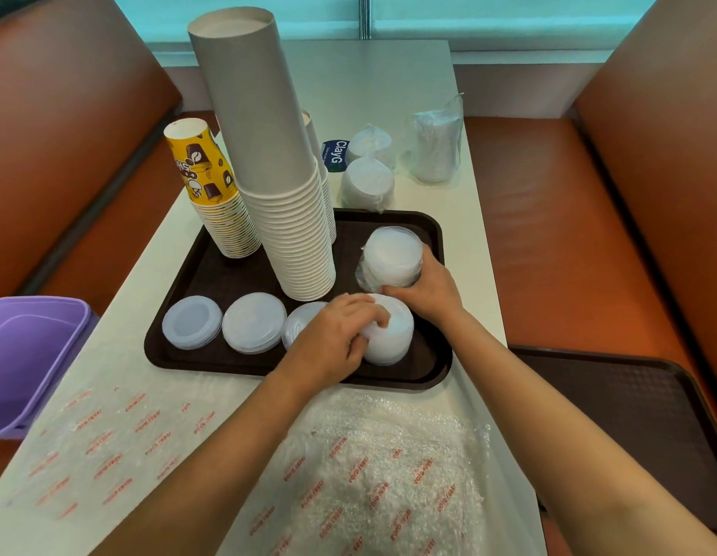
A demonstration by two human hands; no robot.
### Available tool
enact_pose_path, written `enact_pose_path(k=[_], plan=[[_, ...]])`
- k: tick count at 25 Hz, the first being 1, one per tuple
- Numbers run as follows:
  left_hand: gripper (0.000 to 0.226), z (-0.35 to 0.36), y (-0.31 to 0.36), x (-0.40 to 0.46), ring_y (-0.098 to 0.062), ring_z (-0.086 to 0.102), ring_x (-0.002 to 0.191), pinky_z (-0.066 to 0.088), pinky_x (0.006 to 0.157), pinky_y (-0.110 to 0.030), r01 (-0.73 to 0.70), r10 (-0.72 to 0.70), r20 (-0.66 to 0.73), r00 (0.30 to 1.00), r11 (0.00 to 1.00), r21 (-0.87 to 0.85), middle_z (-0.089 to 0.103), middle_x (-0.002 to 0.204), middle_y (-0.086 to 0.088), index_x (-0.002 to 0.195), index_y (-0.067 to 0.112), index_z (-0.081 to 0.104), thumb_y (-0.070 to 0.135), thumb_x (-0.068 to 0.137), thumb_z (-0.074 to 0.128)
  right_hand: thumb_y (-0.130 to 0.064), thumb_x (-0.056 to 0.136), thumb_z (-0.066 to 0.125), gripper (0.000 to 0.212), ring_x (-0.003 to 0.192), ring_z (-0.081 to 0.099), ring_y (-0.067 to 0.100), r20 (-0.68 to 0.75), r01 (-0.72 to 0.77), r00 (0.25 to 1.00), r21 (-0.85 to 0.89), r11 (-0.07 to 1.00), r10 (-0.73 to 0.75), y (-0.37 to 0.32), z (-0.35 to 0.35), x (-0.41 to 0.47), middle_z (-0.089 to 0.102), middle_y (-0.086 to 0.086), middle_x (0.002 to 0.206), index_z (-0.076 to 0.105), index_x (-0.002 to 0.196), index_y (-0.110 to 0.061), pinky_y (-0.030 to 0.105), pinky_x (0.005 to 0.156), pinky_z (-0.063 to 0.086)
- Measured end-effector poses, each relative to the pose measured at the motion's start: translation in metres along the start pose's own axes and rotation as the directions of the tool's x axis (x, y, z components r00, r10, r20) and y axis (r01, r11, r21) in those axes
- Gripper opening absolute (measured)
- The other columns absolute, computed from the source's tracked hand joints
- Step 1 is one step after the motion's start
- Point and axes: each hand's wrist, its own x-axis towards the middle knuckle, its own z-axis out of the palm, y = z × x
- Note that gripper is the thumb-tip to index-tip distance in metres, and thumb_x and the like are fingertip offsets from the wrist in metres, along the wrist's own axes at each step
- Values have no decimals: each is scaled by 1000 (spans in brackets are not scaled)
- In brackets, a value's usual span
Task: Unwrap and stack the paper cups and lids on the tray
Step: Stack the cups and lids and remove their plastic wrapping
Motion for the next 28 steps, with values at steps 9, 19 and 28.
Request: enact_pose_path(k=[9, 19, 28], plan=[[64, 0, 4, 15, -21, 40, 123, 40, 102, -39, -28, 7, 104, 995, 979, 203, 47, 130, -4, 116, 20, 52, 48, 63, 76, -35, 66, 84, 90, 124, 49, 21, -7, 38, 999, 6, 999, -38, 2, 0, -1, 52, 0, 136, 36, 140, -23, 28, 96, 38], [81, 8, 5, 35, -22, 39, 117, 39, 96, -35, 86, -247, 380, 891, 915, 393, 37, 139, 1, 139, 34, 28, 59, 72, 66, -39, 65, 84, 91, 125, 48, 21, -2, 17, 1000, 8, 1000, -17, 5, 2, 0, 51, 0, 137, 35, 140, -24, 32, 98, 39], [58, -11, 22, 65, -27, 50, 109, 45, 84, -41, 106, -82, -93, 992, 949, 295, 53, 123, -7, 125, 19, 55, 58, 84, 41, -52, 57, 70, 89, 109, 56, 17, 20, -5, 1000, 6, 1000, 4, -1, 1, -2, 59, -4, 120, 39, 136, -25, 30, 86, 43]])
